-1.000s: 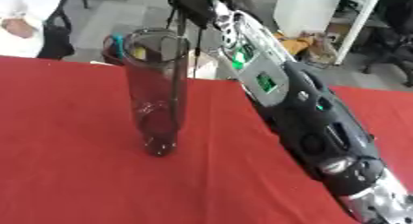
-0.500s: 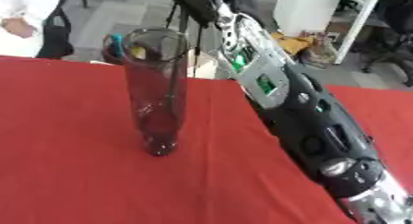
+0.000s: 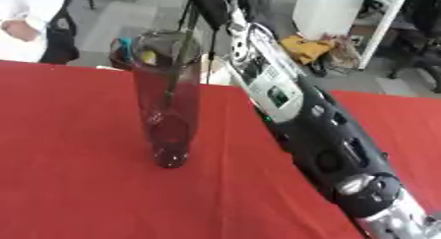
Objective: Arrange flowers into the vase.
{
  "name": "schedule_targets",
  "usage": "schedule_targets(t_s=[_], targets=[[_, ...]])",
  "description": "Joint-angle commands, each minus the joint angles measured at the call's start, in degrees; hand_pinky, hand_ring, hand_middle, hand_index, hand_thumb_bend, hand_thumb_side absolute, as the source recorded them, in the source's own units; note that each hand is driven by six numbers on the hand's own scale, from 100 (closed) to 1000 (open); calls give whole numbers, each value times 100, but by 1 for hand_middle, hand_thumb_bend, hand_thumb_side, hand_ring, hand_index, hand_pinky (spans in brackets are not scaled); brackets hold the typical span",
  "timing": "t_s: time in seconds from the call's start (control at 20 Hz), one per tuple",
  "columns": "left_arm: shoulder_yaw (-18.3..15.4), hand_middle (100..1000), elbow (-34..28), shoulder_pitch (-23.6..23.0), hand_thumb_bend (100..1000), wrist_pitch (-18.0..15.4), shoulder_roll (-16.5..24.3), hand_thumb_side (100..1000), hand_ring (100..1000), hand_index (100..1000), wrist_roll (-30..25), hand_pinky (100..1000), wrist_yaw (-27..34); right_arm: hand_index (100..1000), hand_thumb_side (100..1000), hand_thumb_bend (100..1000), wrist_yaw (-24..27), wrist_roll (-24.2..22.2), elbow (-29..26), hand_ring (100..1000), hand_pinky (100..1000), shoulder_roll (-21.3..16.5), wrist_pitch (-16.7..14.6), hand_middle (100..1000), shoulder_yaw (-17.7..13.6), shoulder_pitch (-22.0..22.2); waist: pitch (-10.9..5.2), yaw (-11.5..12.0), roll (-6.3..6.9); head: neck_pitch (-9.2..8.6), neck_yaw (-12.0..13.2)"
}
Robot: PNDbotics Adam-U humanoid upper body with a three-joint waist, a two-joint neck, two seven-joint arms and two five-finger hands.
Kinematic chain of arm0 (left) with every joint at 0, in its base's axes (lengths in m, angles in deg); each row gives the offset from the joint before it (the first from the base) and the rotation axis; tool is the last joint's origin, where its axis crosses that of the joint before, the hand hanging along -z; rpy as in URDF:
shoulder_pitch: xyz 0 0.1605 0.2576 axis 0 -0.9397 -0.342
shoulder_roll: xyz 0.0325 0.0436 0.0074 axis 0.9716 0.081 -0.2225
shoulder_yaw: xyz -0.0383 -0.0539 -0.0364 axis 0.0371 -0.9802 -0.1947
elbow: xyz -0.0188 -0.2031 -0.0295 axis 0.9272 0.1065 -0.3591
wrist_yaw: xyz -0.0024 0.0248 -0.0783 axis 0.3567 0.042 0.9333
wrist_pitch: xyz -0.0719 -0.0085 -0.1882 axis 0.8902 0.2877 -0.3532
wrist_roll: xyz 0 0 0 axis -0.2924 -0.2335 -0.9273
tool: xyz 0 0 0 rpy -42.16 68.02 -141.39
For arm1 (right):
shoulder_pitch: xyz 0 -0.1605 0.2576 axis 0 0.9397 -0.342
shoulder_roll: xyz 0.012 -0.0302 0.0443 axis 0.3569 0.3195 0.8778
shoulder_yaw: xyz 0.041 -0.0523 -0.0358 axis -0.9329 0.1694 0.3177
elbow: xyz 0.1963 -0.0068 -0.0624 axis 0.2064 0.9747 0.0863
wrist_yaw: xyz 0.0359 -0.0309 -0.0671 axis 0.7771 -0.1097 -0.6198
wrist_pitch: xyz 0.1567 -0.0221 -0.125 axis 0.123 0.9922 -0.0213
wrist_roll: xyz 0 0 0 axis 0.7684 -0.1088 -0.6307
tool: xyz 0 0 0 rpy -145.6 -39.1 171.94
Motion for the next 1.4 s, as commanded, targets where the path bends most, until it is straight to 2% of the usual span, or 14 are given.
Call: schedule_targets(t_s=[0.05,0.4,0.8,1.0,1.4], targets=[[-71,838,-104,79,100,-8,79,1000,882,877,-14,746,8,359,1000,100,69,32,-3,731,629,-102,-19,455,32,-83,-113,13,33,-65,-7],[-73,838,-104,81,100,-9,86,1000,882,877,-15,746,6,430,1000,100,-79,-501,-20,749,638,-191,206,494,97,-76,-123,12,19,-50,8],[-71,837,-104,82,100,-9,95,1000,882,875,-11,745,19,559,1000,100,-508,-1594,-112,796,681,-299,381,569,88,-120,-154,-8,10,-33,19],[-69,838,-104,88,100,-5,91,1000,882,875,-13,745,28,581,1000,100,-717,-2096,-104,803,684,-314,419,585,57,-116,-164,-21,9,-35,25],[-76,838,-104,66,100,2,96,1000,882,874,-6,745,34,618,1000,100,-856,-2782,-134,809,690,-323,465,603,-22,-143,-195,-62,19,-19,31]])
